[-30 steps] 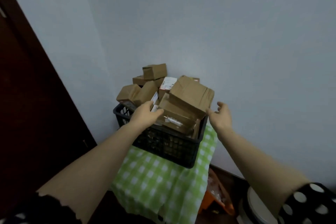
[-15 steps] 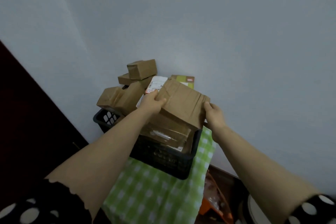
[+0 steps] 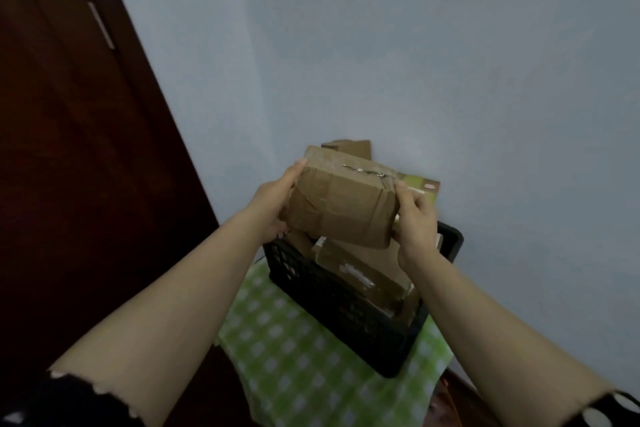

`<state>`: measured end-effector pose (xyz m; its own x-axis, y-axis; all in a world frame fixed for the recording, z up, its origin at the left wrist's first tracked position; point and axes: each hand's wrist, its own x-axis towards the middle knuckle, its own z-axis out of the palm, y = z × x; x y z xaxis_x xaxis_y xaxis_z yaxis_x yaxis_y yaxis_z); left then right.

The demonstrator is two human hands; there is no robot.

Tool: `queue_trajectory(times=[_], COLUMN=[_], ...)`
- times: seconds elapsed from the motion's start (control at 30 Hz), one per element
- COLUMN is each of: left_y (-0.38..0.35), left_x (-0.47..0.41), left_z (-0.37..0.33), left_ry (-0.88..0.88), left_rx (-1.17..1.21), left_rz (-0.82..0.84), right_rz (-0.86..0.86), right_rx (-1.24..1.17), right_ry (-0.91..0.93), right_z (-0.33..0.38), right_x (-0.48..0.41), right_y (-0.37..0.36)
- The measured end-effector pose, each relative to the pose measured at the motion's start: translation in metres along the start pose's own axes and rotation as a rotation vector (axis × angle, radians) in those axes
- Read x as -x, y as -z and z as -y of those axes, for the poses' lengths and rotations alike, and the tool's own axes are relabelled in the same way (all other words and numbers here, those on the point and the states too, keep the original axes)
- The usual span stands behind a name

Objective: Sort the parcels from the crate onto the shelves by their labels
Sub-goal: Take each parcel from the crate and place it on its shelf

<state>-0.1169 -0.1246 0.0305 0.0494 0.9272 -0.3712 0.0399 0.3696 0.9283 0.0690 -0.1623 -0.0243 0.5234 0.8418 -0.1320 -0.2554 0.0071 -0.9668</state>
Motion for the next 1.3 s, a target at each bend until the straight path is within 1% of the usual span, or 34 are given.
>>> queue_trajectory(times=[0.1,0.17,0.23,0.3,0.4,0.47,0.5,0.6,0.63,0.7,0.77,0.87,0.93,1.03,1.1,1.2,1.3], left_y=[0.042,0.072,0.099,0.122,0.149,0.166,0.175,0.193,0.196,0.201,0.208,0.221,0.226,0.233,0.241,0.253,0.263], left_x=[0.014,0.024,0.036,0.051,0.076,0.089,0.094,0.111,0.116,0.125,0.132,0.139,0.142,0.148,0.150,0.156,0.158], left_z=[-0.003,-0.002,-0.002,-0.001,0.002,0.007,0.011,0.023,0.026,0.034,0.042,0.051,0.055,0.053,0.048,0.047,0.051], left_ry=[0.077,0.115,0.133,0.122,0.025,-0.039,-0.062,-0.113,-0.141,-0.223,-0.293,-0.326,-0.347,-0.357,-0.285,-0.169,-0.116], left_rx=[-0.071,-0.121,-0.115,-0.073,-0.082,-0.115,-0.155,-0.455,-0.542,-0.606,-0.598,-0.550,-0.432,-0.162,-0.102,-0.154,-0.197], left_rz=[0.030,0.011,-0.028,-0.056,-0.074,-0.116,-0.146,-0.251,-0.273,-0.286,-0.301,-0.303,-0.304,-0.367,-0.388,-0.286,-0.159], right_rz=[0.082,0.140,0.203,0.267,0.366,0.450,0.498,0.609,0.648,0.757,0.804,0.729,0.703,0.768,0.834,0.915,0.968], right_rx=[-0.010,-0.007,-0.009,-0.002,-0.002,-0.007,-0.008,-0.015,-0.005,0.033,0.059,0.026,-0.042,-0.038,-0.034,-0.061,-0.061], right_ry=[-0.010,-0.010,-0.002,0.013,0.029,-0.032,-0.096,-0.334,-0.380,-0.415,-0.431,-0.477,-0.494,-0.406,-0.309,-0.249,-0.225], right_z=[0.003,0.005,0.004,0.000,-0.006,-0.013,-0.015,-0.015,-0.015,-0.015,-0.014,-0.013,-0.014,-0.016,-0.016,-0.014,-0.014], right_x=[0.015,0.026,0.038,0.048,0.069,0.078,0.082,0.094,0.098,0.105,0.113,0.123,0.130,0.135,0.138,0.143,0.146], right_y=[-0.025,-0.043,-0.061,-0.079,-0.105,-0.122,-0.131,-0.153,-0.158,-0.167,-0.173,-0.182,-0.187,-0.192,-0.194,-0.199,-0.206])
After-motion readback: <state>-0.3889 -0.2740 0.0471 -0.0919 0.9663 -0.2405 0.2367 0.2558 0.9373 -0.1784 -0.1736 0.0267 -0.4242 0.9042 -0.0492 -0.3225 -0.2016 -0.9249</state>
